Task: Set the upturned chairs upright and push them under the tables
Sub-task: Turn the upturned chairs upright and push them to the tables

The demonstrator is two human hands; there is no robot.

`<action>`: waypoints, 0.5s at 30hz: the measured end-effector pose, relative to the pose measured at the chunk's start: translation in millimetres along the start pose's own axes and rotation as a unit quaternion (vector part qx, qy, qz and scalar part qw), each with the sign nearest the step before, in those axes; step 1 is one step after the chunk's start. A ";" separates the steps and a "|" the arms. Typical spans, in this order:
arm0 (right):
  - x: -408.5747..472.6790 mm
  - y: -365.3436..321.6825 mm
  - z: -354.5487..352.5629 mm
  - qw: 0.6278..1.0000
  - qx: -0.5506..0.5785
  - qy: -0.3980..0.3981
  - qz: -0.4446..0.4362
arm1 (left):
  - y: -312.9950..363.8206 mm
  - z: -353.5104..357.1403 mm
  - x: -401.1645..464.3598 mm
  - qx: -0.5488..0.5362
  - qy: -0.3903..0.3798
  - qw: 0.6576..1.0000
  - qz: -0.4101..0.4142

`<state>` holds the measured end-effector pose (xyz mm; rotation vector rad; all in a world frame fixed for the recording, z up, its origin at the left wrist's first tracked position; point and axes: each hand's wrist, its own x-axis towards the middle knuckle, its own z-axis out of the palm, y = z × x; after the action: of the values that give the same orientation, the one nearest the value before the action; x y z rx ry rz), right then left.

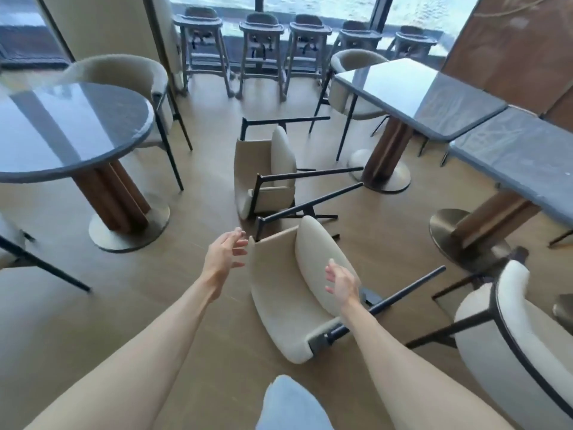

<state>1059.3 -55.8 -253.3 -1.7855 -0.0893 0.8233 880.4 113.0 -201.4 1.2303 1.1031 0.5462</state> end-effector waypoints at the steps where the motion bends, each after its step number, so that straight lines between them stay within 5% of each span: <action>1: 5.8 -1.5 9.3 1.000 0.004 0.004 0.007 | 2.4 3.1 12.5 -0.003 -0.004 1.000 -0.003; 15: 130.5 13.5 108.6 0.970 0.159 0.125 0.133 | -23.7 31.7 219.6 0.130 -0.102 0.976 -0.139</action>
<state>1091.6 84.8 -343.9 -1.5982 0.4347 0.7450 994.6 274.1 -305.4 1.2967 1.1707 0.0612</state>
